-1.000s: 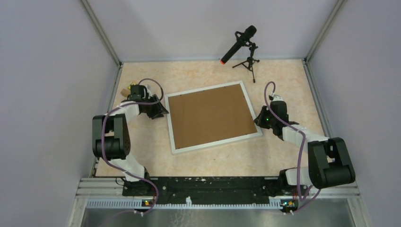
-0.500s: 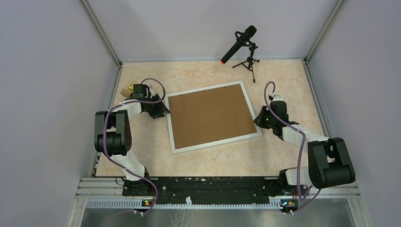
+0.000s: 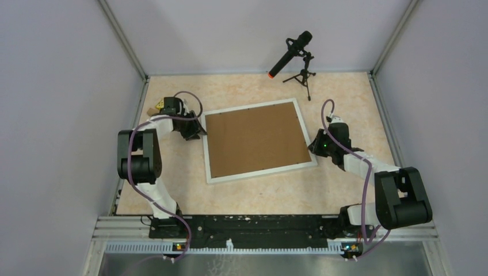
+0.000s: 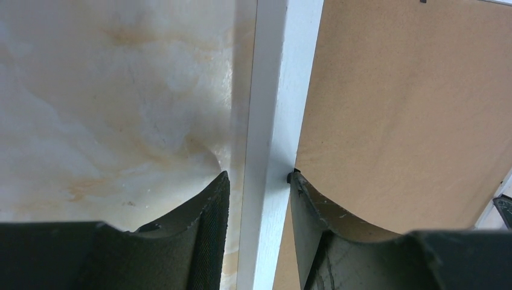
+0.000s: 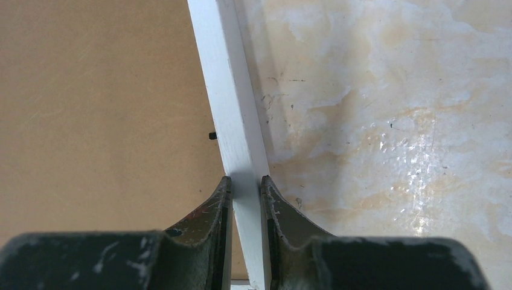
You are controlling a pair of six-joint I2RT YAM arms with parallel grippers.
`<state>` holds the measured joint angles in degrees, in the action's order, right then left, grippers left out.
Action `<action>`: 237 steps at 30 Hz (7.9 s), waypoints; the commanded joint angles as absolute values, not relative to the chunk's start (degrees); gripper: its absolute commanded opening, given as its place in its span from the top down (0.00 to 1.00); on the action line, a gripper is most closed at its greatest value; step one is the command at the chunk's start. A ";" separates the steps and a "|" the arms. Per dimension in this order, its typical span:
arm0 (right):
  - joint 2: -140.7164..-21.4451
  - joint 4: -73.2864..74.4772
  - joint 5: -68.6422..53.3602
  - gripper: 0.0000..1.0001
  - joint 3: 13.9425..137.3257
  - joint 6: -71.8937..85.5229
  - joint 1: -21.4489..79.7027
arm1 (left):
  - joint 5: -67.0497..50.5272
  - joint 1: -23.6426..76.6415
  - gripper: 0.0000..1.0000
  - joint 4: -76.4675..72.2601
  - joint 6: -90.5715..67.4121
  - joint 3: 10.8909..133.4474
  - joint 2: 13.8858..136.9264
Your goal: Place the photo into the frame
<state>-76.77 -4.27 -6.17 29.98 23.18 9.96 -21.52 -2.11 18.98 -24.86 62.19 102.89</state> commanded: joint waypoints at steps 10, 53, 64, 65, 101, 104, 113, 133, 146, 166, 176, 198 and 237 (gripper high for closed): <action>-77.12 -2.55 -8.87 1.00 28.53 23.39 10.55 | -8.85 3.76 0.52 31.38 -16.70 75.53 112.93; -77.81 -3.01 -8.57 1.00 28.21 23.55 10.55 | 29.53 31.96 0.37 52.37 -10.06 97.26 117.24; -77.97 -3.25 -8.92 1.00 28.20 23.55 10.59 | -10.39 10.89 0.39 40.14 -10.37 64.14 87.25; -78.01 -3.33 -9.00 1.00 28.17 23.55 10.55 | -13.05 9.44 0.41 39.04 -10.23 61.83 86.56; -79.28 -3.65 -9.95 1.00 28.40 23.47 10.62 | -16.44 4.04 0.56 32.93 -11.76 50.57 87.40; -79.30 -3.60 -10.04 1.00 28.38 23.47 10.63 | -16.17 4.04 0.58 32.45 -11.87 50.19 88.43; -79.23 -3.67 -10.04 1.00 28.33 23.47 10.63 | -15.31 4.33 0.59 31.94 -12.57 50.80 90.70; -79.49 -3.78 -10.37 1.00 28.37 23.47 10.63 | -3.36 11.95 0.58 35.34 -15.29 59.11 102.90; -78.72 -3.48 -9.87 1.00 28.32 23.39 10.63 | 15.42 25.09 0.55 47.11 -15.05 77.09 123.24; -68.98 23.31 13.30 0.55 46.74 17.31 23.67 | 10.52 32.08 0.06 39.57 -20.96 66.81 72.08; -79.77 20.71 13.26 0.47 51.19 -23.28 66.53 | -12.60 9.38 0.01 31.23 -35.79 49.62 58.65; -88.35 -12.83 0.25 0.57 39.64 -41.92 63.37 | -28.57 9.24 0.11 21.26 -48.32 32.35 54.46; -90.75 -11.01 -2.31 1.00 45.97 -32.49 57.95 | -35.57 10.99 0.01 12.46 -62.71 21.09 52.90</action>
